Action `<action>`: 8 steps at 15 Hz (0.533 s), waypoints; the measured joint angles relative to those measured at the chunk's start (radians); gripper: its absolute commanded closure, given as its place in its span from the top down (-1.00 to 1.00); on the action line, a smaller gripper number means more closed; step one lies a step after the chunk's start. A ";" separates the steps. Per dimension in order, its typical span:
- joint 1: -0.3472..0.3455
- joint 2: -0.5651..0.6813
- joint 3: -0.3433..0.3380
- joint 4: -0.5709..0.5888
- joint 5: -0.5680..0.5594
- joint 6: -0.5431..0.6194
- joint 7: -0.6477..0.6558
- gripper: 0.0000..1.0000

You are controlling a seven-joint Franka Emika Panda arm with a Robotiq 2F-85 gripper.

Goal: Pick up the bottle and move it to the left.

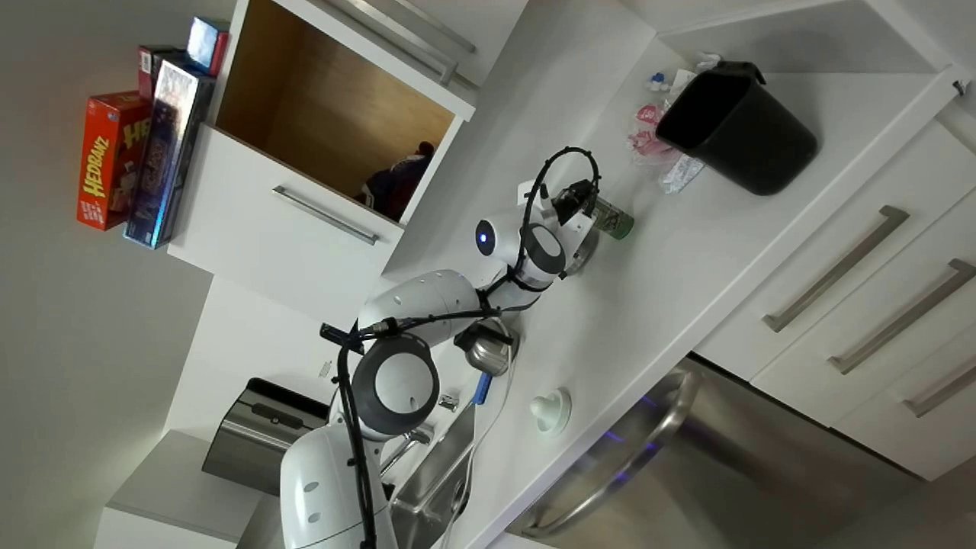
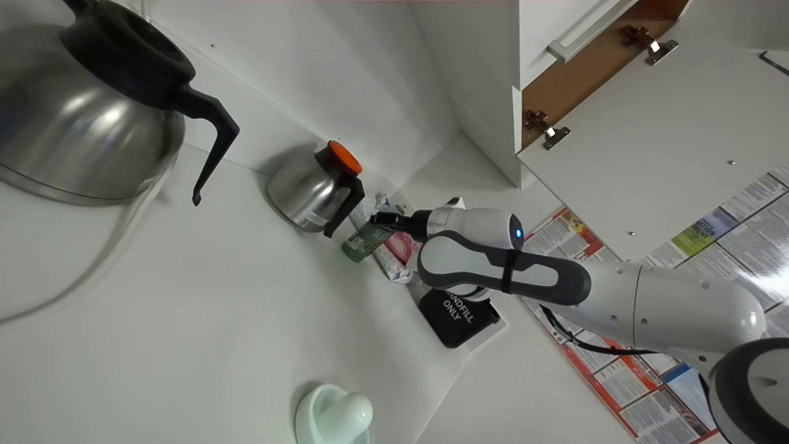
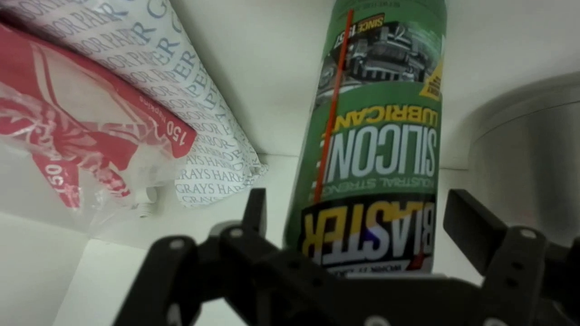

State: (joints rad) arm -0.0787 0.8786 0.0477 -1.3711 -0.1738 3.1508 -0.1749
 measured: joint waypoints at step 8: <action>-0.019 0.055 0.031 0.073 -0.002 -0.002 0.000 0.00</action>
State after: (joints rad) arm -0.0974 0.9333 0.0782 -1.2981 -0.1760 3.1488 -0.1749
